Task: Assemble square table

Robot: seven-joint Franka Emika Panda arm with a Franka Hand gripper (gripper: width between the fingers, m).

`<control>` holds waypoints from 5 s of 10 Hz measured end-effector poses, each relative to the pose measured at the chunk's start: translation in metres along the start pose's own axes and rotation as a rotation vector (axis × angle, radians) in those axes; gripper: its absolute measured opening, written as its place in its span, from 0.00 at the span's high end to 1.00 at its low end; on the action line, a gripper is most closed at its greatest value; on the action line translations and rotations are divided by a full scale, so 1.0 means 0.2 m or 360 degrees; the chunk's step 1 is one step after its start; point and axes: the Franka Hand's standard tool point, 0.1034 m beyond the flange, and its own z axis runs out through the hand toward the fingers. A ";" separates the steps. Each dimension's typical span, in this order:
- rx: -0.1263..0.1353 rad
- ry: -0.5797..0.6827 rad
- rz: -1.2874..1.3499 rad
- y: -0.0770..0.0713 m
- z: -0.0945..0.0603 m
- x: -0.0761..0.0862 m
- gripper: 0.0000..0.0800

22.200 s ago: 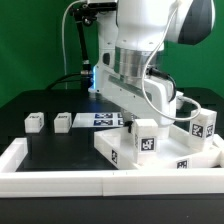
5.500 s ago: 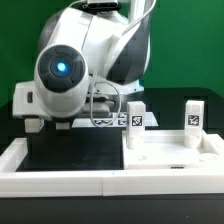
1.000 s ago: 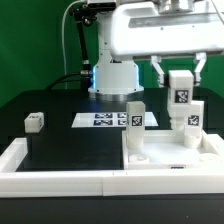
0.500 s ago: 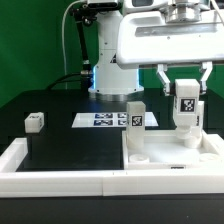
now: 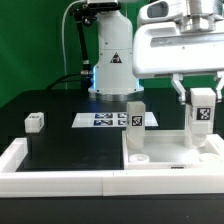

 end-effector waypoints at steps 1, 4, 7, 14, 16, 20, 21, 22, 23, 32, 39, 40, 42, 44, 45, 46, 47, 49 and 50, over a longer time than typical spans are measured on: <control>-0.0004 -0.0012 -0.0005 -0.01 0.02 -0.02 0.64; -0.0002 -0.0025 -0.0024 -0.04 0.04 -0.04 0.64; -0.0002 -0.0023 -0.0038 -0.06 0.06 -0.06 0.64; -0.0018 0.0014 -0.0059 -0.05 0.11 -0.08 0.64; -0.0019 0.0091 -0.0064 -0.04 0.12 -0.07 0.64; -0.0018 0.0090 -0.0066 -0.04 0.12 -0.07 0.42; -0.0018 0.0090 -0.0066 -0.04 0.12 -0.07 0.42; -0.0018 0.0090 -0.0066 -0.04 0.12 -0.07 0.25; -0.0018 0.0090 -0.0066 -0.04 0.12 -0.07 0.20; 0.0001 -0.0014 -0.0089 0.01 0.00 0.01 0.19; 0.0000 -0.0690 -0.0006 0.03 0.06 0.04 0.19; 0.0004 -0.0679 0.0001 -0.01 0.07 0.04 0.19; 0.0022 -0.0639 -0.0055 -0.02 0.09 0.05 0.19; 0.0014 -0.0621 -0.0051 0.00 0.12 0.04 0.19; 0.0013 -0.0621 -0.0048 -0.01 0.12 0.04 0.19; 0.0012 -0.0619 -0.0044 0.00 0.12 0.05 0.20; 0.0012 -0.0619 -0.0039 0.00 0.12 0.05 0.20; 0.0010 -0.0616 -0.0033 0.00 0.12 0.04 0.44; 0.0011 -0.0615 -0.0032 0.00 0.12 0.05 0.64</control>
Offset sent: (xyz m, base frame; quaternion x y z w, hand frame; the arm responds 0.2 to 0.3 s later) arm 0.0043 0.0110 -0.0022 -0.0043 -0.0002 0.0182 0.9998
